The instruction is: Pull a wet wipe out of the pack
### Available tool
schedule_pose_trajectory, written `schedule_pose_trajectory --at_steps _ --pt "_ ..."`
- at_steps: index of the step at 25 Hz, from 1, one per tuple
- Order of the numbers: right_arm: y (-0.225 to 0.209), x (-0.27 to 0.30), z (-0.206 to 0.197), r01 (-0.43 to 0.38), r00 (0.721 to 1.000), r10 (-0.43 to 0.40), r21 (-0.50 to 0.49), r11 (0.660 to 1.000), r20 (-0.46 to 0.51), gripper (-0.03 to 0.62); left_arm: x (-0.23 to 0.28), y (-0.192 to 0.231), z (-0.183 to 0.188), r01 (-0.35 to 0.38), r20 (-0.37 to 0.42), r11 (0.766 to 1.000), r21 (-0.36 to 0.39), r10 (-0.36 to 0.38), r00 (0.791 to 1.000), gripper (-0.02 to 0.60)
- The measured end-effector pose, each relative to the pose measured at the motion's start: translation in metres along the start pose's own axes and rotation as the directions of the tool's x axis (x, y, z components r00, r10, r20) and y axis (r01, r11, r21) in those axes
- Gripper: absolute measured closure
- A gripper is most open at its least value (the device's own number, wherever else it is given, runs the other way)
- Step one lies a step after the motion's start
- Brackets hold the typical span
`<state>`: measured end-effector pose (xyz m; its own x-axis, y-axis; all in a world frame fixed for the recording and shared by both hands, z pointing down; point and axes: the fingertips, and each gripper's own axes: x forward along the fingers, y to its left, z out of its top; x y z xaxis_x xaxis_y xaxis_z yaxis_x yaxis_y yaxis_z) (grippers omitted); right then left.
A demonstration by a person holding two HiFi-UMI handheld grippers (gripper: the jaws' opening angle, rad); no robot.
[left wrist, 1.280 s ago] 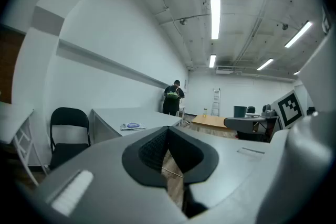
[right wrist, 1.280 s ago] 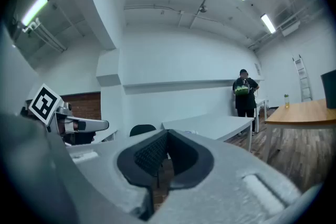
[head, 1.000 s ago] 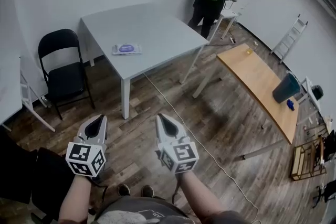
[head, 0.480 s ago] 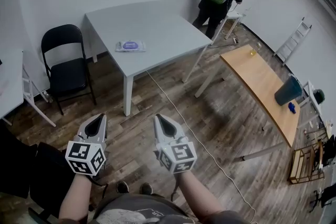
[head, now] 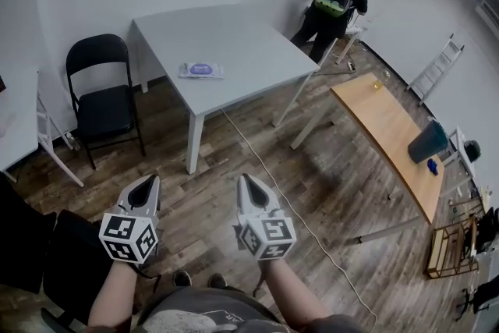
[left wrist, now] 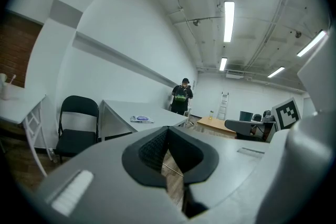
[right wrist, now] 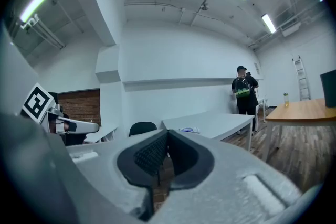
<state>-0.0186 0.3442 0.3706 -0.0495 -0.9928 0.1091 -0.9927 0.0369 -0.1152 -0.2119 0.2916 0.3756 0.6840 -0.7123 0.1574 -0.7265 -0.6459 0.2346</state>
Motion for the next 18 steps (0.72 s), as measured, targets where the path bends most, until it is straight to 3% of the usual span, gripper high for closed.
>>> schedule_pose_trajectory --at_steps 10,18 --pt "0.015 -0.006 -0.015 0.053 0.999 -0.053 -0.007 0.999 -0.002 0.605 -0.007 0.023 -0.01 0.057 -0.022 0.998 -0.034 -0.058 0.998 0.563" --pt "-0.012 -0.003 -0.019 0.116 0.993 -0.116 0.011 0.993 -0.017 0.605 0.006 0.027 -0.015 0.07 -0.038 0.997 -0.035 -0.072 0.997 0.563"
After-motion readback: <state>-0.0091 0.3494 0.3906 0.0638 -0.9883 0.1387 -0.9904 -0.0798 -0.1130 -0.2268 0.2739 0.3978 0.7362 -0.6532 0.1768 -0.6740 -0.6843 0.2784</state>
